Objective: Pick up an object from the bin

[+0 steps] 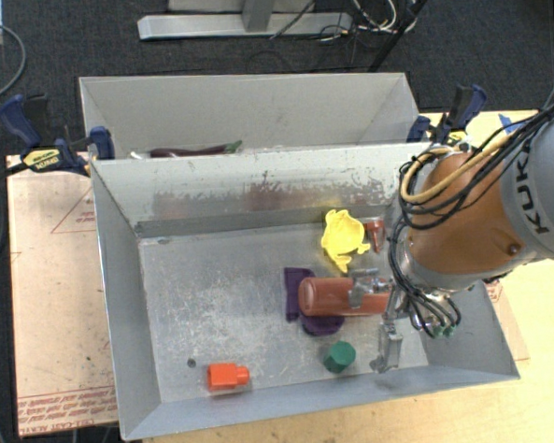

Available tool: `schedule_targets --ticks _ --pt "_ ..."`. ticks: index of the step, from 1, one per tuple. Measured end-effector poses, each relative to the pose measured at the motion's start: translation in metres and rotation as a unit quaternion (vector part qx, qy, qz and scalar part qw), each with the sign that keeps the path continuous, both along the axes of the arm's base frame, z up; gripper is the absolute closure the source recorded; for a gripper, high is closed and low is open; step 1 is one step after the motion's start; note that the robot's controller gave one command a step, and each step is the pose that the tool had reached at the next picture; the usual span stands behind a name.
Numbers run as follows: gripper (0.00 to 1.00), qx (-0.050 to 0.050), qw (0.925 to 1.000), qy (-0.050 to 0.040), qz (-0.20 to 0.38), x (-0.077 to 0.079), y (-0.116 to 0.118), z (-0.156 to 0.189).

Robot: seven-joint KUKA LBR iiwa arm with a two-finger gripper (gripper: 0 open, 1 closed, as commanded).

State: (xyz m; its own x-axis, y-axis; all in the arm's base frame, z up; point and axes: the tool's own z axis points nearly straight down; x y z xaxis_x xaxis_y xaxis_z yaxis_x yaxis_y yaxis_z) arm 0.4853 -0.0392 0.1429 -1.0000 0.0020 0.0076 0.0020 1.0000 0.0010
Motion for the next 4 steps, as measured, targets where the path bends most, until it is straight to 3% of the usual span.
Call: schedule_targets --ticks 1,2,3,4 --pt "0.0 0.0 1.0 -0.0036 0.001 0.002 0.0 0.004" --pt "0.0 -0.001 0.9989 -0.0078 -0.047 0.022 0.012 -0.027" --pt "0.0 -0.002 0.9975 -0.0101 -0.07 0.047 0.048 -0.045" --pt "0.0 0.0 0.9994 -0.0148 -0.031 0.093 0.045 -0.052"
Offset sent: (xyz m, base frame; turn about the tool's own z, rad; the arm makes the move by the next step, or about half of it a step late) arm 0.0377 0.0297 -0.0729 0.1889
